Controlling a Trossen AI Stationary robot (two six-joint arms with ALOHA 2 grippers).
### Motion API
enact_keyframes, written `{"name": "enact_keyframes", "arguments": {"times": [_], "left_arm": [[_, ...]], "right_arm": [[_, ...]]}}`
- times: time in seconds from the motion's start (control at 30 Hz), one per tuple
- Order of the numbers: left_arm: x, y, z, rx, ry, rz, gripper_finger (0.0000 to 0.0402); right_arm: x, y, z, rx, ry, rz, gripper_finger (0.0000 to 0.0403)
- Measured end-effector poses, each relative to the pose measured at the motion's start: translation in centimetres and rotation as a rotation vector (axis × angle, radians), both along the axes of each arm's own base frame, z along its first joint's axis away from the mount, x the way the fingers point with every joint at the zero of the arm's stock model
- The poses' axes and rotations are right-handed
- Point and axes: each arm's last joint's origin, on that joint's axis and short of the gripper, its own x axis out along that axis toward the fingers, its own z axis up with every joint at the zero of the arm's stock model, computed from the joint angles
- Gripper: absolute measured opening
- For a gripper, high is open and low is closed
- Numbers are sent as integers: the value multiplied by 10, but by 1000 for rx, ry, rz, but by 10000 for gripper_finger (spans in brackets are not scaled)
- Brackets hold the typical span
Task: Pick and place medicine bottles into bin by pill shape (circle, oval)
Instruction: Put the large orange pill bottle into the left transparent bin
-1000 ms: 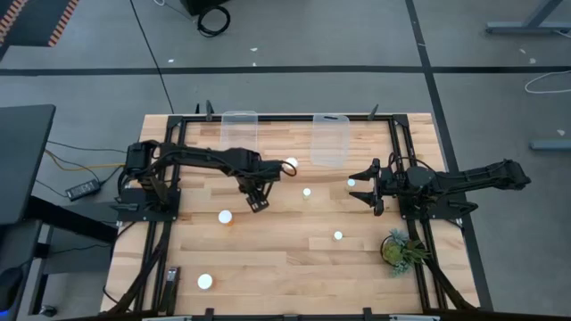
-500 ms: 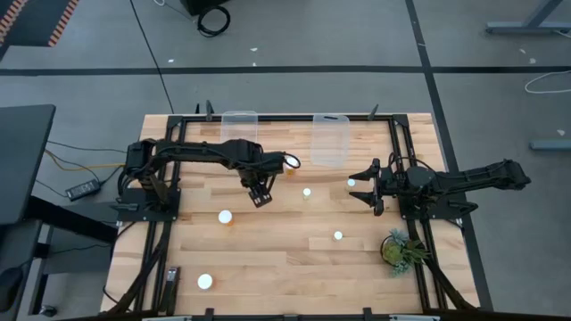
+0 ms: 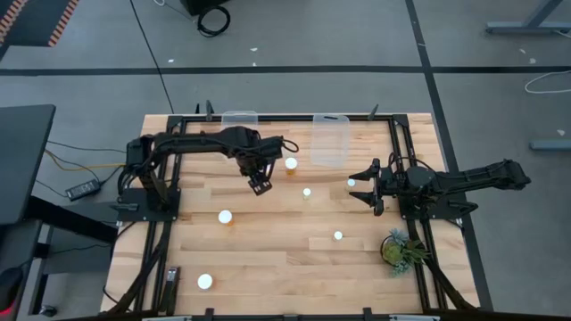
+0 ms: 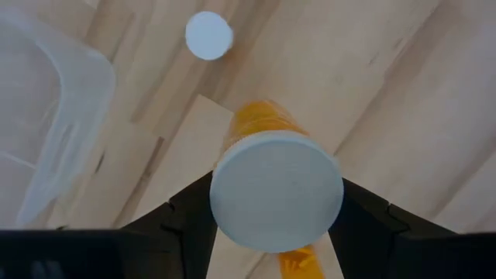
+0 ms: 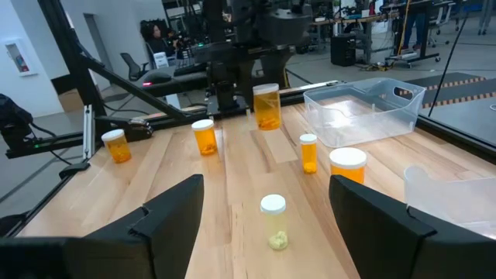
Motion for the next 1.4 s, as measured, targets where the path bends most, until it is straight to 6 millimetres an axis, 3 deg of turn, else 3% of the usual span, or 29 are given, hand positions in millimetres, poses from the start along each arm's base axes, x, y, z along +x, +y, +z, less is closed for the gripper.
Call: {"name": "enact_keyframes", "arguments": {"times": [0.43, 1.1, 1.4], "left_arm": [[-8, 34, 0, 10, -4, 19, 210], [-12, 88, 4, 99, -164, 57, 217], [-24, 115, 4, 122, -176, 107, 214]], "right_arm": [[0, 0, 0, 0, 0, 0, 284], [0, 0, 0, 0, 0, 0, 284], [0, 0, 0, 0, 0, 0, 284]]}}
